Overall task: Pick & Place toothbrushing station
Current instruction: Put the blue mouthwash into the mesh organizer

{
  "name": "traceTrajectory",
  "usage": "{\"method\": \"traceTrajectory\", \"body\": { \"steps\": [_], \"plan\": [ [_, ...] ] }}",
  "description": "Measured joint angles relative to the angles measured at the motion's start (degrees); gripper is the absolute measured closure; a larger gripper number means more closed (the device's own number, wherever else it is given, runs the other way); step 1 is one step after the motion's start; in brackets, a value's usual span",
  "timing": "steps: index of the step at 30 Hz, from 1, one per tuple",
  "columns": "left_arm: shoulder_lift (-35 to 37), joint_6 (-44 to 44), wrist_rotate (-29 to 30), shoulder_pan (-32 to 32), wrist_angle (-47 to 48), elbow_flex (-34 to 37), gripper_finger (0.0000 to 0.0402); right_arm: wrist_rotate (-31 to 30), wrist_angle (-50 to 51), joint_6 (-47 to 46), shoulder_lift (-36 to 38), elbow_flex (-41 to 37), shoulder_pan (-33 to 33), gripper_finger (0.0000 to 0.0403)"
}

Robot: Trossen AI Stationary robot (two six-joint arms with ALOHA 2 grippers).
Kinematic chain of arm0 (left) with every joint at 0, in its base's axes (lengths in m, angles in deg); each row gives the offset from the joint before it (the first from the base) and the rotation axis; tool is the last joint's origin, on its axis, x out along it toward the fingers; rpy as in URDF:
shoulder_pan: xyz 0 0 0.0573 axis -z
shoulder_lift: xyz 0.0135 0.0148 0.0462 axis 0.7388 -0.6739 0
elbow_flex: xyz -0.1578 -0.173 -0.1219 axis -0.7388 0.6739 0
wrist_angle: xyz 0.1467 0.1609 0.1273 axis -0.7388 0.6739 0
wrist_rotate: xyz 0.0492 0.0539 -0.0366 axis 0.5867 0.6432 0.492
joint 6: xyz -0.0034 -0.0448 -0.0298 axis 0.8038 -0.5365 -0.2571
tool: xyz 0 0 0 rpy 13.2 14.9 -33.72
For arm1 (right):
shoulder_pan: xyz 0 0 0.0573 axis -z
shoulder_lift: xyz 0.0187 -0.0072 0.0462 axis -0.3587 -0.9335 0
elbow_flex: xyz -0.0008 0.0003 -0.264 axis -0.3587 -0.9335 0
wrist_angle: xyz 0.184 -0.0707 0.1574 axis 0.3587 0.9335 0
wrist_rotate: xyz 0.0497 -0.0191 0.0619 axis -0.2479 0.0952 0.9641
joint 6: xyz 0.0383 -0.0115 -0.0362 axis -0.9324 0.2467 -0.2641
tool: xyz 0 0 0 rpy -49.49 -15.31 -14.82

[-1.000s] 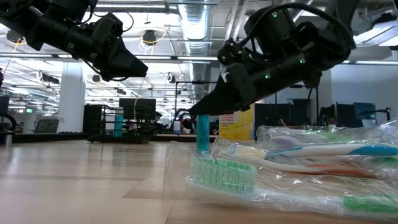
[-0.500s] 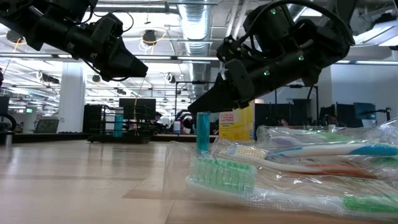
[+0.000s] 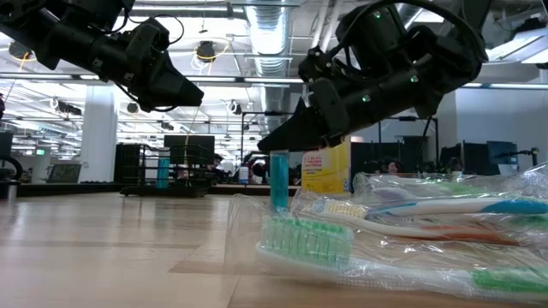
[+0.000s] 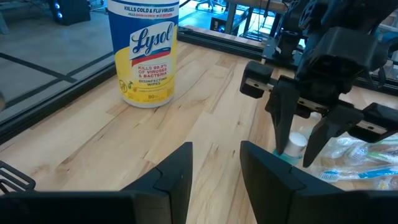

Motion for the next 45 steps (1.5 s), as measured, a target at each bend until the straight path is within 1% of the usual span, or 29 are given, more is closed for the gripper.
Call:
{"method": "traceTrajectory", "body": {
  "steps": [3,5,11,15,16,17,19,20,27,32,37,41,45],
  "plan": [
    [0.00,0.00,0.02,0.00,0.00,-0.02,0.0274,0.03,0.33,0.00,1.23,0.00,0.31,0.0309],
    [0.00,-0.17,0.01,0.00,-0.02,0.00,0.0274,0.05,2.25,0.00,2.13,-0.02,0.33,0.0324],
    [0.00,-0.15,0.02,0.00,0.00,0.00,0.0274,1.94,5.50,-0.28,3.62,-0.02,0.33,0.0324],
    [0.00,-0.11,-0.01,0.00,0.00,0.00,0.0274,1.71,5.50,-1.90,3.55,-0.02,0.70,0.0296],
    [0.00,-0.09,0.01,0.00,0.00,0.00,0.0274,1.68,5.52,-2.25,3.51,-0.02,0.92,0.0294],
    [0.00,-0.09,0.02,0.00,0.00,0.00,0.0274,1.68,5.54,-2.21,3.49,-0.02,1.04,0.0300],
    [0.00,-0.07,0.02,0.00,0.00,0.00,0.0274,1.53,5.51,-2.15,3.49,-0.02,1.16,0.0323],
    [0.00,-0.07,0.02,0.00,0.00,-0.02,0.0274,1.54,5.50,-1.92,3.49,-0.02,1.16,0.0326],
    [0.00,-0.02,0.01,0.00,0.00,0.00,0.0274,2.19,5.39,-0.92,3.51,-0.02,1.07,0.0326],
    [0.00,-0.45,-0.15,0.00,-0.09,-0.01,0.0274,3.00,5.90,-0.92,5.08,0.33,1.39,0.0326],
    [0.00,-0.50,-4.48,0.00,-1.01,0.00,0.0274,3.10,8.09,0.02,7.74,2.30,1.88,0.0326],
    [-0.03,-0.34,-6.07,0.00,-2.22,0.00,0.0274,3.10,9.35,0.97,9.56,4.57,2.59,0.0326],
    [-1.59,-0.13,-7.44,0.28,-4.66,-0.02,0.0274,3.31,9.95,2.14,9.93,8.26,2.93,0.0326]
  ]
}}
